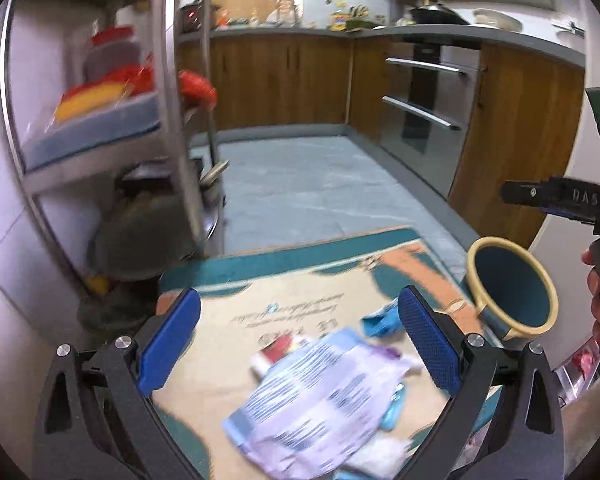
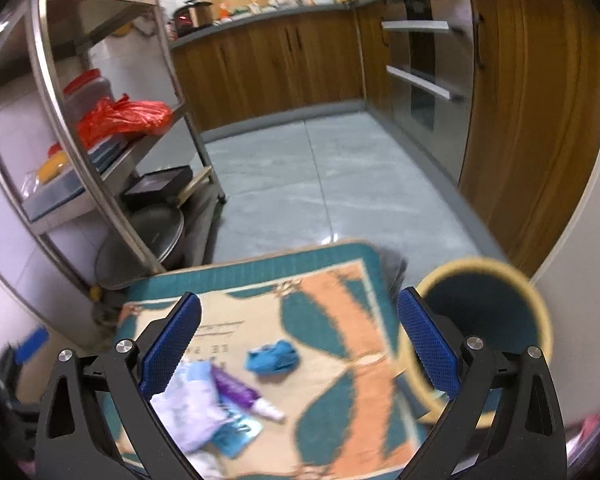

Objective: Collect trash
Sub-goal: 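Grasp the blue cloth with the right tool while the left tool grasps the white wipes pack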

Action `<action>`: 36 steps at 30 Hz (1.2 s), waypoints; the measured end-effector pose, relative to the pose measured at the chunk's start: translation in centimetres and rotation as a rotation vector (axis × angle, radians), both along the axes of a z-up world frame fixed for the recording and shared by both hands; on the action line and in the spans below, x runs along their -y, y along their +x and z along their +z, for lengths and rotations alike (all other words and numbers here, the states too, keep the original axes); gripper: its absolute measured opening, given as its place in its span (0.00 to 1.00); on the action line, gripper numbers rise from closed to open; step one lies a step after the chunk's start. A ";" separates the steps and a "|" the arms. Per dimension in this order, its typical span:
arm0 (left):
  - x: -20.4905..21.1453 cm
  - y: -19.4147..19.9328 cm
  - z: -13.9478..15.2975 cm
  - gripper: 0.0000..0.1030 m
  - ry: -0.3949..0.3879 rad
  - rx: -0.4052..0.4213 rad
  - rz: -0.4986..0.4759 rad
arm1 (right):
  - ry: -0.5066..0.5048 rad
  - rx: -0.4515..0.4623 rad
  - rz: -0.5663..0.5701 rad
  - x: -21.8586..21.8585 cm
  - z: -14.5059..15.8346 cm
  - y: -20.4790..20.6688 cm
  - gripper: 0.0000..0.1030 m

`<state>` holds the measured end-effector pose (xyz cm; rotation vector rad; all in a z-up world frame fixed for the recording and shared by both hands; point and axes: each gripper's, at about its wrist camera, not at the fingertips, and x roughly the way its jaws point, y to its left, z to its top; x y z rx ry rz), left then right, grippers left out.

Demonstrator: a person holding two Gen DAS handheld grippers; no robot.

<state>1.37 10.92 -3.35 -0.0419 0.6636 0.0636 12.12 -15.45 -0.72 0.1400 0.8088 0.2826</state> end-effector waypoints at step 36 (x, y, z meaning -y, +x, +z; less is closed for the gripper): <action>7.1 3.9 -12.5 0.30 0.083 -0.384 -0.302 | -0.085 -0.421 -0.013 -5.8 -15.0 6.9 0.59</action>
